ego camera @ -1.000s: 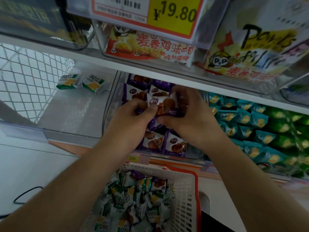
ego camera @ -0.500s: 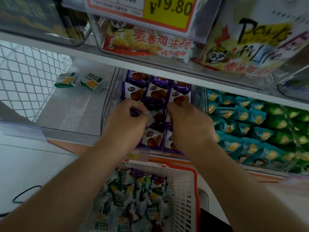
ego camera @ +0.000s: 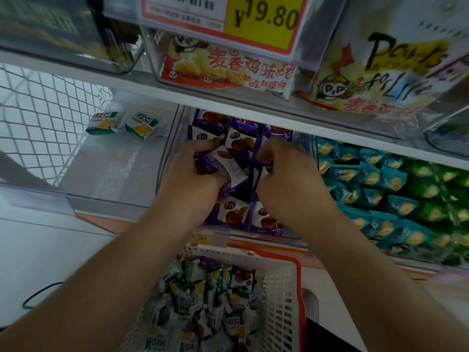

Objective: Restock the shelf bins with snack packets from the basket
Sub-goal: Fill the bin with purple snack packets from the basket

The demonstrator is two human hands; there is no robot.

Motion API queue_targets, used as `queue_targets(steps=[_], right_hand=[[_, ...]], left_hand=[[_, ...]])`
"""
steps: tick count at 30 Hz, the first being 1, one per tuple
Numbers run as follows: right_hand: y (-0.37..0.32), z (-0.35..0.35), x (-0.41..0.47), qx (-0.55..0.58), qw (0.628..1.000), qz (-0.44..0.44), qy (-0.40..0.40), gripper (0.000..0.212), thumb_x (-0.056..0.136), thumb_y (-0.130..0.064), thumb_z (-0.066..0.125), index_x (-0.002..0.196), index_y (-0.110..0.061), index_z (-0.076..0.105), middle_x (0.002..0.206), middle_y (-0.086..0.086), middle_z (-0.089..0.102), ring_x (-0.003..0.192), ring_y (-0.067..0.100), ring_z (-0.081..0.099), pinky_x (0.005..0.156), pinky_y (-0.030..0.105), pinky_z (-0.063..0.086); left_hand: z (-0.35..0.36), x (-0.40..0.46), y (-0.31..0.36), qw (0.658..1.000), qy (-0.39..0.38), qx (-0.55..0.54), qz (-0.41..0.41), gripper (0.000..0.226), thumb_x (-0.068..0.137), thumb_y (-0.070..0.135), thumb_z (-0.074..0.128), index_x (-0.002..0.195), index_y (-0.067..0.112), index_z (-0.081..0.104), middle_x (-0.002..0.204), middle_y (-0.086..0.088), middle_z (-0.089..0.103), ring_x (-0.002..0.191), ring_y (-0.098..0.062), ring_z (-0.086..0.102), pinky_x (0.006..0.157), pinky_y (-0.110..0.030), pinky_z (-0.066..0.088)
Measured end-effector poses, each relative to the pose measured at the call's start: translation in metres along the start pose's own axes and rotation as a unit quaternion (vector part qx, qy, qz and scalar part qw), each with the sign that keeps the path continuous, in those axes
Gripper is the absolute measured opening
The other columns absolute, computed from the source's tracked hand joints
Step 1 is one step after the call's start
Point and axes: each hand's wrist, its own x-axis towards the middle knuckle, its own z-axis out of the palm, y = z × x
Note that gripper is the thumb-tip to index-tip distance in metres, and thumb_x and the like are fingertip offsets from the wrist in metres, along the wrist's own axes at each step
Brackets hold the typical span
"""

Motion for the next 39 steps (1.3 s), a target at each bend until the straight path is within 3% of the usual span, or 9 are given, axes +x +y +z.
queue_targets(steps=[6, 10, 15, 20, 24, 29, 33, 36, 39], right_hand=[[-0.002, 0.01, 0.003, 0.133, 0.983, -0.094, -0.085, 0.051, 0.086, -0.026, 0.082, 0.128, -0.029, 0.055, 0.119, -0.011, 0.056, 0.108, 0.004, 0.054, 0.085, 0.017, 0.05], [0.007, 0.008, 0.009, 0.202, 0.978, -0.017, -0.052, 0.038, 0.091, -0.01, 0.073, 0.123, -0.027, 0.063, 0.112, -0.007, 0.07, 0.103, 0.011, 0.067, 0.085, 0.027, 0.057], [0.01, -0.002, 0.015, 0.497, 0.851, 0.136, -0.1, 0.03, 0.094, 0.01, 0.06, 0.113, -0.009, 0.072, 0.108, 0.022, 0.076, 0.089, 0.035, 0.073, 0.076, 0.039, 0.061], [0.016, 0.002, 0.016, 0.463, 0.873, 0.1, -0.119, 0.037, 0.095, 0.009, 0.056, 0.127, -0.004, 0.07, 0.105, 0.014, 0.078, 0.093, 0.027, 0.075, 0.078, 0.032, 0.062], [0.015, 0.003, 0.012, 0.241, 0.967, 0.003, -0.085, 0.036, 0.094, -0.019, 0.076, 0.125, -0.034, 0.067, 0.113, -0.011, 0.073, 0.102, 0.002, 0.069, 0.087, 0.023, 0.058], [0.009, 0.006, 0.008, 0.289, 0.955, 0.058, -0.038, 0.043, 0.096, -0.029, 0.074, 0.135, -0.032, 0.056, 0.1, -0.004, 0.075, 0.078, 0.015, 0.077, 0.076, 0.043, 0.065], [0.007, 0.008, 0.007, 0.201, 0.979, 0.037, -0.027, 0.02, 0.102, -0.042, 0.061, 0.119, -0.032, 0.064, 0.092, -0.005, 0.076, 0.074, 0.011, 0.074, 0.072, 0.042, 0.063], [0.014, 0.008, 0.004, 0.034, 0.997, -0.065, 0.025, 0.045, 0.092, -0.026, 0.069, 0.135, -0.033, 0.059, 0.12, -0.007, 0.063, 0.104, 0.013, 0.064, 0.088, 0.037, 0.059], [0.02, 0.013, 0.005, -0.009, 0.982, -0.19, -0.012, 0.078, 0.071, -0.007, 0.079, 0.143, -0.028, 0.056, 0.142, -0.004, 0.05, 0.13, 0.026, 0.047, 0.106, 0.039, 0.047]], left_hand=[[0.001, -0.001, 0.0, 0.999, 0.001, 0.02, 0.036, 0.042, 0.092, 0.025, 0.076, 0.131, 0.032, 0.06, 0.113, 0.004, 0.074, 0.102, -0.016, 0.074, 0.086, -0.043, 0.062], [0.003, -0.004, 0.01, 0.998, -0.028, -0.051, 0.011, 0.017, 0.098, 0.023, 0.066, 0.115, 0.026, 0.071, 0.098, 0.001, 0.079, 0.089, -0.017, 0.077, 0.082, -0.038, 0.06], [-0.002, -0.002, 0.008, 1.0, -0.006, 0.007, 0.018, 0.011, 0.098, 0.026, 0.066, 0.097, 0.033, 0.075, 0.089, 0.009, 0.078, 0.087, -0.008, 0.074, 0.083, -0.036, 0.061], [-0.002, -0.001, 0.006, 1.0, -0.023, -0.018, 0.002, 0.011, 0.101, 0.015, 0.065, 0.107, 0.014, 0.073, 0.094, -0.007, 0.079, 0.09, -0.022, 0.077, 0.078, -0.035, 0.065], [-0.002, 0.0, 0.004, 1.0, -0.006, -0.03, -0.008, 0.018, 0.101, 0.003, 0.058, 0.105, 0.015, 0.072, 0.095, -0.007, 0.079, 0.089, -0.021, 0.078, 0.077, -0.036, 0.064], [-0.002, 0.0, 0.006, 0.998, -0.038, -0.034, -0.023, 0.015, 0.103, 0.025, 0.06, 0.112, 0.028, 0.072, 0.103, 0.002, 0.079, 0.095, -0.015, 0.077, 0.093, -0.039, 0.059], [0.001, -0.003, 0.004, 0.997, -0.064, -0.022, -0.024, 0.041, 0.1, 0.016, 0.066, 0.136, 0.036, 0.063, 0.117, 0.0, 0.072, 0.095, -0.019, 0.077, 0.08, -0.04, 0.065], [-0.004, 0.0, 0.001, 0.998, -0.008, 0.057, 0.011, 0.039, 0.098, 0.022, 0.07, 0.136, 0.032, 0.065, 0.115, 0.004, 0.072, 0.087, -0.012, 0.076, 0.069, -0.025, 0.063], [-0.007, 0.001, -0.002, 0.993, 0.02, 0.114, 0.029, 0.034, 0.093, 0.034, 0.076, 0.126, 0.031, 0.068, 0.109, 0.006, 0.074, 0.091, -0.009, 0.073, 0.078, -0.03, 0.062]])
